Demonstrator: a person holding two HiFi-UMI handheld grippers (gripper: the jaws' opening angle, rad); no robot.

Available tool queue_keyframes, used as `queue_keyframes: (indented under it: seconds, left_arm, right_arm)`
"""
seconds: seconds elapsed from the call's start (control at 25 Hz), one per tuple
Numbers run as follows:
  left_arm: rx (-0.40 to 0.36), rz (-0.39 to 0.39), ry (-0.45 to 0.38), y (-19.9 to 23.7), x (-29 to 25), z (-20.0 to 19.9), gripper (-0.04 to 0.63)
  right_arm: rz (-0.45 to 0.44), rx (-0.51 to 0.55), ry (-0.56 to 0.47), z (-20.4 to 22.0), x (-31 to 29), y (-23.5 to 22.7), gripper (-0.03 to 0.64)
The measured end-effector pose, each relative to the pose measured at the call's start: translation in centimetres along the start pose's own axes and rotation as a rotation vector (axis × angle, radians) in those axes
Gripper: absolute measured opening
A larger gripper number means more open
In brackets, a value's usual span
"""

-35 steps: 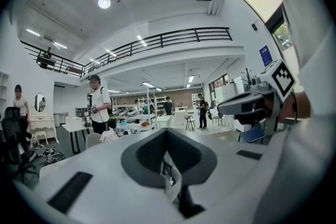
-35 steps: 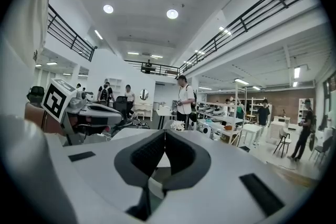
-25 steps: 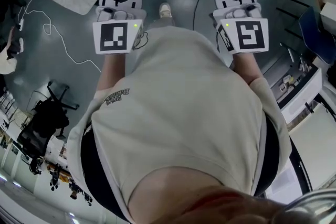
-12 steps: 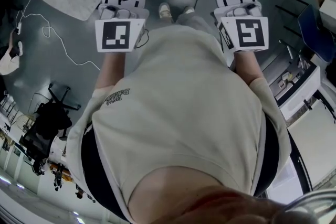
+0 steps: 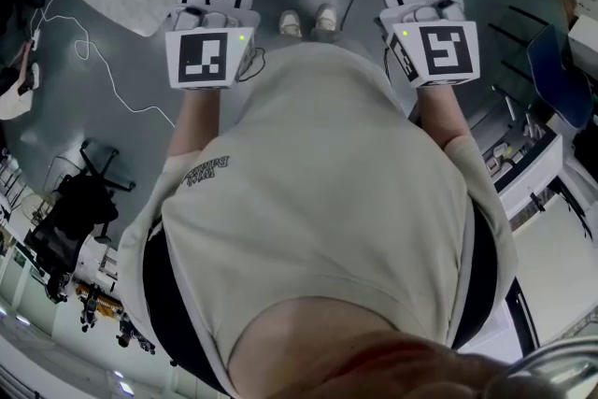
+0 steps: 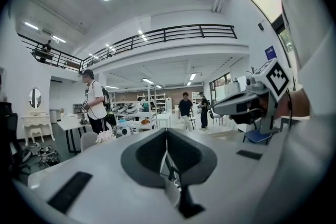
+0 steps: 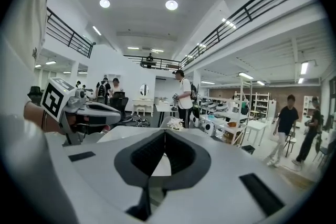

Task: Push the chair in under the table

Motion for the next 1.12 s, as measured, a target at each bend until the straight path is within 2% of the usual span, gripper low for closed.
queue_keyframes:
  seconds: [0.08, 0.24, 0.36, 0.48, 0.52, 0.56, 0.76, 1.0, 1.12]
  left_arm:
    - [-0.036, 0.009, 0.033, 0.1, -0.2, 0.4, 0.011]
    - [-0.153, 0.036, 0.187, 0.2, -0.8, 1.7, 0.012]
    - [-0.168, 0.094, 0.281, 0.2, -1.5, 3.2, 0.012]
    - [-0.171, 0.199, 0.378, 0.0, -2.5, 5.6, 0.014]
    - [-0.171, 0.233, 0.409, -0.2, -2.9, 6.4, 0.014]
    - [-0.173, 0.260, 0.437, -0.4, -3.2, 7.1, 0.015]
    - [-0.184, 0.376, 0.532, -0.8, -4.6, 10.1, 0.106]
    - [-0.179, 0.474, 0.579, -1.6, -7.0, 15.0, 0.173]
    - [-0.220, 0.583, 0.660, -2.2, -7.0, 18.7, 0.215]
  right_arm:
    - [-0.028, -0.037, 0.023, 0.7, -0.4, -0.5, 0.009]
    - [-0.084, -0.022, 0.087, 1.8, -1.0, -1.0, 0.011]
    - [-0.131, -0.003, 0.140, 2.9, -1.6, -1.3, 0.011]
    - [-0.177, 0.036, 0.202, 4.7, -2.7, -2.0, 0.016]
    - [-0.196, 0.046, 0.228, 5.4, -3.0, -2.3, 0.047]
    - [-0.215, 0.055, 0.255, 6.0, -3.2, -2.5, 0.117]
    - [-0.309, 0.115, 0.356, 8.7, -4.3, -2.7, 0.150]
    - [-0.489, 0.166, 0.525, 13.5, -4.8, -2.2, 0.219]
    - [-0.565, 0.185, 0.598, 16.7, -5.4, -1.3, 0.239]
Point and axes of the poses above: the fingertips, and each gripper's own axes: x backward along the fingers, y to its left, z out of its underside, the point moved 7 cm from there along x, backward along the fingers, and after that the axes turned 14 degrees about -y, right-handed, at the moved point
